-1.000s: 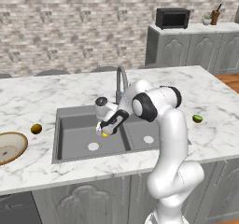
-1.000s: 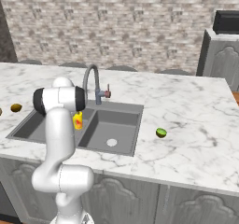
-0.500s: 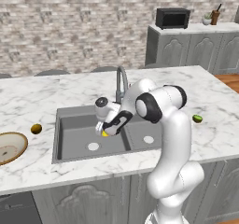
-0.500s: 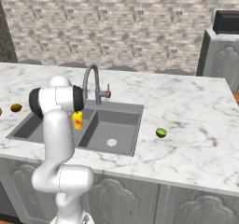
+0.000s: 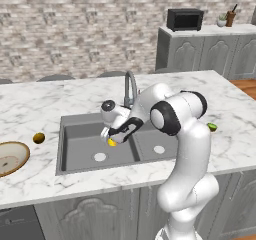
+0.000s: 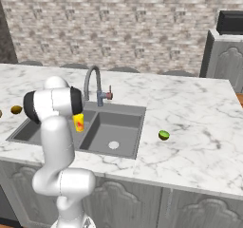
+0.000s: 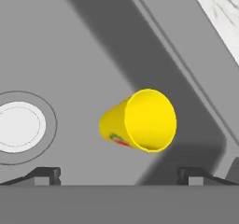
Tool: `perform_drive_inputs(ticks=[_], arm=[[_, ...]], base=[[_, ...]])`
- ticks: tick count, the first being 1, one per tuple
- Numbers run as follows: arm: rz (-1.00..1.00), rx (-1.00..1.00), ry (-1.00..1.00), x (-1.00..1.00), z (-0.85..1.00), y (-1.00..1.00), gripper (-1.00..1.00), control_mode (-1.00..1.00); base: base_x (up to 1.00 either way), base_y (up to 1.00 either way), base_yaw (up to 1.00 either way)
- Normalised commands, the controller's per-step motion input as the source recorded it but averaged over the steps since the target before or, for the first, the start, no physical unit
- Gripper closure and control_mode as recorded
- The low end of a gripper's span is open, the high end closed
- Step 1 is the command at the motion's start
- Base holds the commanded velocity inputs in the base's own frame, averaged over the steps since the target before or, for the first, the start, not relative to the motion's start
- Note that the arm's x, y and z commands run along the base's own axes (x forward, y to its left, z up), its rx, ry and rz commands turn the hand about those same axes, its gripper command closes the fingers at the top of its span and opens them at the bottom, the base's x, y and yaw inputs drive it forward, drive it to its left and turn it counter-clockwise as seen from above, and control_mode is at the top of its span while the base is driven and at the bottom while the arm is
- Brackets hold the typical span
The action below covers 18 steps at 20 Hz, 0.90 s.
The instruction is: Remove the kiwi and lemon from the sink. Then move the bowl and cup from the counter to the sink for washing.
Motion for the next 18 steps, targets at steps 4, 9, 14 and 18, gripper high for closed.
perform_drive_inputs(ticks=[4, 9, 14, 18], arm=[[-0.12, 0.06, 0.0, -0.22, 0.32, 0.0, -1.0, -1.0], [-0.13, 0.1, 0.03, -0.26, 0.3, 0.0, -1.0, -1.0], [-0.13, 0.16, 0.06, -0.29, 0.24, 0.0, -1.0, -1.0], [-0.13, 0.16, 0.05, -0.31, 0.24, 0.01, -1.0, -1.0]], base=[[0.0, 0.0, 0.0], [0.0, 0.0, 0.0], [0.0, 0.0, 0.0], [0.0, 0.0, 0.0]])
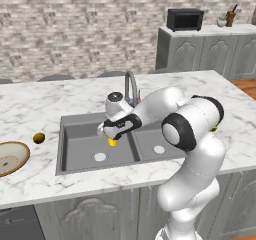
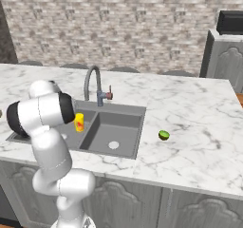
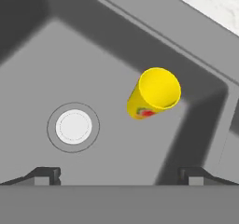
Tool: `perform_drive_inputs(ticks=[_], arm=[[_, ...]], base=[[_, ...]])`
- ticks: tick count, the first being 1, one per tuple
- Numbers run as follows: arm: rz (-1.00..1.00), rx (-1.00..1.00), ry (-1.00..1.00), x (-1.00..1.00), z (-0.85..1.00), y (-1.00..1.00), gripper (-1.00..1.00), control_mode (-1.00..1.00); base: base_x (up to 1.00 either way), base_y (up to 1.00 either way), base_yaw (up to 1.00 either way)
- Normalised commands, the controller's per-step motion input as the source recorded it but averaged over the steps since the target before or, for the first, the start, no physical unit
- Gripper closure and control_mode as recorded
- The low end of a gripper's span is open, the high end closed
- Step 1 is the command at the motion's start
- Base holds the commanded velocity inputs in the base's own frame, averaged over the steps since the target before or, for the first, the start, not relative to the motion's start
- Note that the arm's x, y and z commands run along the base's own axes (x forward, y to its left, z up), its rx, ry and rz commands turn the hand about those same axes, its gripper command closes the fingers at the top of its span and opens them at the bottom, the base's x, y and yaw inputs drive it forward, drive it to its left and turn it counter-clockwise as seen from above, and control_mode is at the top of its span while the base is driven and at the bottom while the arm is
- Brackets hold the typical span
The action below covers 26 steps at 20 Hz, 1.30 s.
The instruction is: Remove the kiwi and lemon from the sink. Then move the bowl and cup from the counter to the sink for washing.
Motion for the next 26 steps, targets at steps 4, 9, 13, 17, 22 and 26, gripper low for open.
perform_drive_inputs(ticks=[4, 9, 13, 17, 22, 26], arm=[[-0.14, 0.13, 0.04, -0.3, 0.23, 0.04, -1.0, -1.0], [-0.12, 0.07, 0.01, -0.28, 0.23, 0.14, -1.0, -1.0], [-0.08, 0.07, 0.04, -0.25, 0.24, 0.15, -1.0, -1.0], [-0.05, 0.06, 0.04, -0.25, 0.25, 0.14, -1.0, -1.0], [-0.03, 0.04, 0.04, -0.25, 0.27, 0.17, -1.0, -1.0], [-0.01, 0.05, 0.1, -0.25, 0.22, 0.14, -1.0, -1.0]], base=[[0.0, 0.0, 0.0], [0.0, 0.0, 0.0], [0.0, 0.0, 0.0], [0.0, 0.0, 0.0], [0.0, 0.0, 0.0], [0.0, 0.0, 0.0]])
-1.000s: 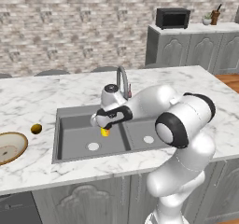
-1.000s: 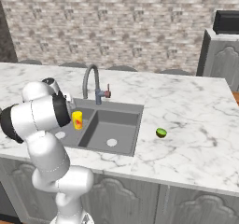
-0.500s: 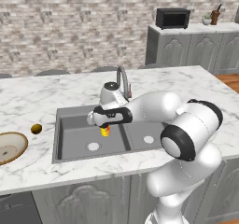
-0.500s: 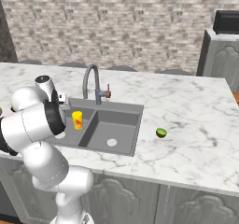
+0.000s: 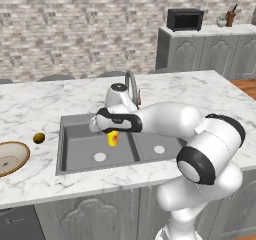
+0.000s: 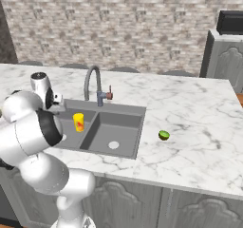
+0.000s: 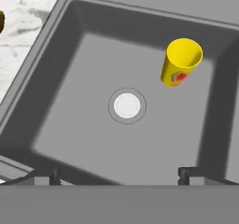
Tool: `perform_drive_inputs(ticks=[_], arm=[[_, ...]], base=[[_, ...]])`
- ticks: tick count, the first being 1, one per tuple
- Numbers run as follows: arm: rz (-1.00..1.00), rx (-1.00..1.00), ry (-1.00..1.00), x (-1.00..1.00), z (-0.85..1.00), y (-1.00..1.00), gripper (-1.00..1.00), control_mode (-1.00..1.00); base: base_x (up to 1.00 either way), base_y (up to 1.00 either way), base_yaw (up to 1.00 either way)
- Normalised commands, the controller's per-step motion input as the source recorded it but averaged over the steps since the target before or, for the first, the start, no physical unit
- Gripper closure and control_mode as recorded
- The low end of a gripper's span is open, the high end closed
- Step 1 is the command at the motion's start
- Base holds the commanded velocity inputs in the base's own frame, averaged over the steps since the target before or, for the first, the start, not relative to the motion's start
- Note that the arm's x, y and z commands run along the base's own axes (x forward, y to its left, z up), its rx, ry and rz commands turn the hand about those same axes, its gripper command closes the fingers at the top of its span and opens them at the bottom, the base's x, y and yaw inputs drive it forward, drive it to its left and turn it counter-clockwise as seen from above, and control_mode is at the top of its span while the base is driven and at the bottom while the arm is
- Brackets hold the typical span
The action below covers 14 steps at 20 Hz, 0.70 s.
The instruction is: Remove the kiwi and lemon from the sink. Then move the bowl and cup from the counter to the sink for washing.
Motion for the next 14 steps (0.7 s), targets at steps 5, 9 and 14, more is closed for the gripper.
perform_drive_inputs(ticks=[5, 9, 14], arm=[[-0.04, 0.09, 0.11, -0.29, 0.21, 0.17, -1.0, -1.0], [-0.06, 0.1, 0.1, -0.29, 0.19, 0.2, -1.0, -1.0], [-0.07, 0.09, 0.06, -0.27, 0.14, 0.21, -1.0, -1.0]], base=[[0.0, 0.0, 0.0], [0.0, 0.0, 0.0], [0.0, 0.0, 0.0]])
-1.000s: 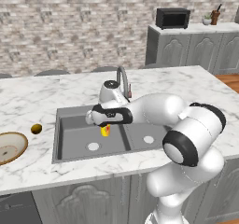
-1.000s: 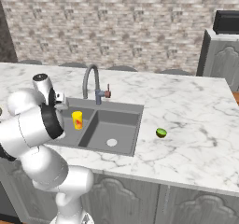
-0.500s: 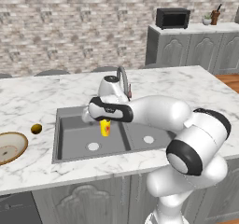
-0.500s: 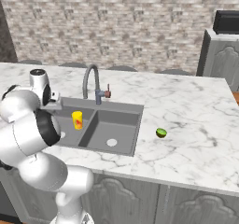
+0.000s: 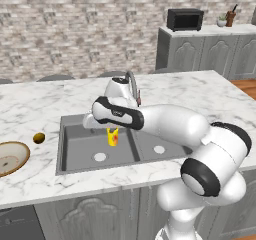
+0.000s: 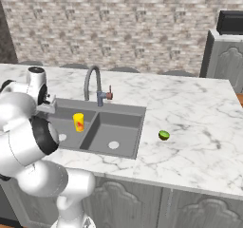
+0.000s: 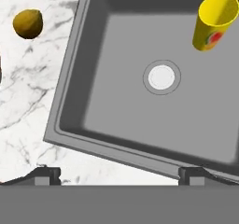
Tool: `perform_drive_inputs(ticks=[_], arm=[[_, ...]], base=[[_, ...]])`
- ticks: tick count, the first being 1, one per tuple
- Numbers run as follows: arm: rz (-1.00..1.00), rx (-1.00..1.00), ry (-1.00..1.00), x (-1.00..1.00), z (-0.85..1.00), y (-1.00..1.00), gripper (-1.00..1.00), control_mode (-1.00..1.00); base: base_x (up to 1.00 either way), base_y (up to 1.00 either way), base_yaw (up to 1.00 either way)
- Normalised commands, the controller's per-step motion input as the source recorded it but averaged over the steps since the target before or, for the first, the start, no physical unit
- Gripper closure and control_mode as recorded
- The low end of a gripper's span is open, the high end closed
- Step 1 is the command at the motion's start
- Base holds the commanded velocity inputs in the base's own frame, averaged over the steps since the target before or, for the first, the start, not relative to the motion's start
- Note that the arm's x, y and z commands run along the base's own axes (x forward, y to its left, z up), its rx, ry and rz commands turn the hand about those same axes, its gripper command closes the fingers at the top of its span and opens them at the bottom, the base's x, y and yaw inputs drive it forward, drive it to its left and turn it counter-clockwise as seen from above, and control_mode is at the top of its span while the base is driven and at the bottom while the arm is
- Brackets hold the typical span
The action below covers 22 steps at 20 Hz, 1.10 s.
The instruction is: Remove the kiwi and lemon from the sink. Then move the bowl and cup from the counter to the sink for washing.
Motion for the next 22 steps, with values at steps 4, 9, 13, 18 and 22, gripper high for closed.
perform_drive_inputs(ticks=[4, 9, 13, 18, 22], arm=[[-0.08, 0.08, 0.02, -0.23, 0.05, 0.26, -1.0, -1.0], [-0.06, 0.06, 0.0, -0.25, 0.02, 0.22, -1.0, -1.0], [-0.06, 0.08, 0.0, -0.25, 0.03, 0.24, -1.0, -1.0], [-0.05, 0.11, 0.01, -0.22, 0.05, 0.25, -1.0, -1.0], [-0.04, 0.08, 0.0, -0.21, 0.02, 0.28, -1.0, -1.0]], base=[[0.0, 0.0, 0.0], [0.0, 0.0, 0.0], [0.0, 0.0, 0.0], [0.0, 0.0, 0.0], [0.0, 0.0, 0.0]])
